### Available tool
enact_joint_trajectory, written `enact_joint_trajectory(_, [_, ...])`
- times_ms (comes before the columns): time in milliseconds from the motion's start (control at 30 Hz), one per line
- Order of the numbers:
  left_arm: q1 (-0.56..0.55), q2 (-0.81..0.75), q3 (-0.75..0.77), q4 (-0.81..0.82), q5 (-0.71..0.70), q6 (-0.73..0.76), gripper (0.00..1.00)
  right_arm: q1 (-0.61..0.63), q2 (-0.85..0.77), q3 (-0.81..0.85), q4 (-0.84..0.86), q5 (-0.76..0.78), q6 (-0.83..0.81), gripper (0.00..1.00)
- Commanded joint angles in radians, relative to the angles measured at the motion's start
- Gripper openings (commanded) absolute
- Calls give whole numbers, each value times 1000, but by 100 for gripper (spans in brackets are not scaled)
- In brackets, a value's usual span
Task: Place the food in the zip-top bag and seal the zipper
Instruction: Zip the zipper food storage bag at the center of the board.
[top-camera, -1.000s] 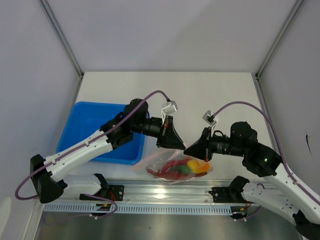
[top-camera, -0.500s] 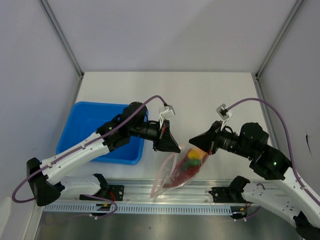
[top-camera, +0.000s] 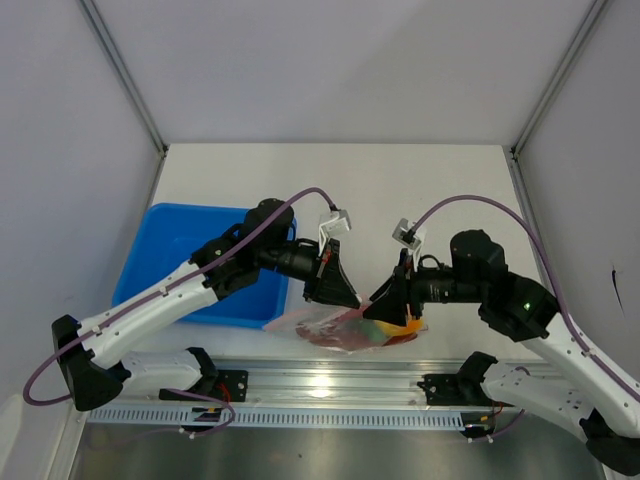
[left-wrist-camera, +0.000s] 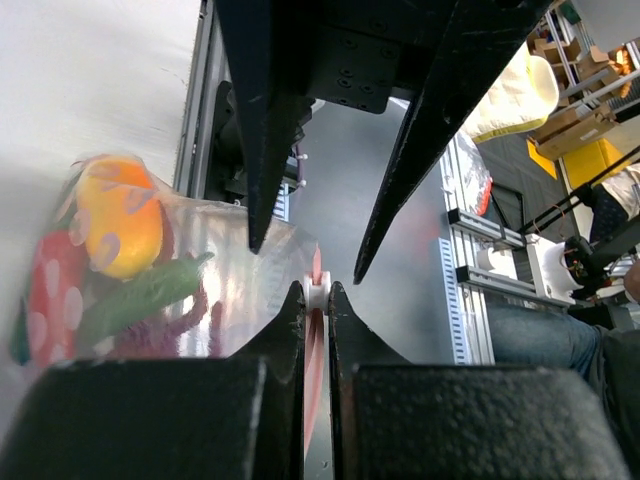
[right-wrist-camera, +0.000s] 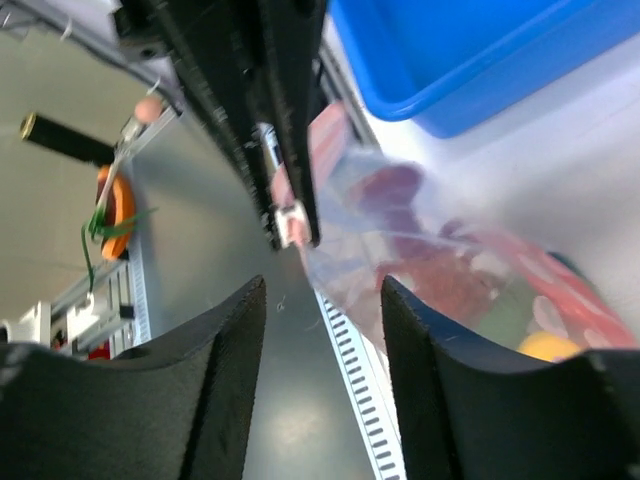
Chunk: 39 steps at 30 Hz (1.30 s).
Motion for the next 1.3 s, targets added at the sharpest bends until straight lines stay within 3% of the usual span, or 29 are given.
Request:
enact_joint_trajectory(0, [4,-5,47,23,47,14,1,1,-9,47,-21,-102,-76,50])
enact_joint_trajectory(33, [4,-2,49,23,50,12,0,1,-3,41,-19,-114,-78,44])
enact_joint_trajectory(133, [4,6,55,26,53,9,1,1,11,30,-10,-154,-81,38])
enact_joint_trajectory(767, [6,13,67,34,69,-1,1,2,103,-7,90,-241,-47,26])
enact_joint_trajectory(967, [12,10,55,35,67,-3,1,4,92,-37,122,-246,-30,11])
enact_joint_trajectory(1033, [13,12,52,37,64,-5,0,4,91,-46,131,-243,-21,1])
enact_joint_trajectory(1267, [13,3,37,-34,9,38,2,2,77,-66,215,-159,66,0])
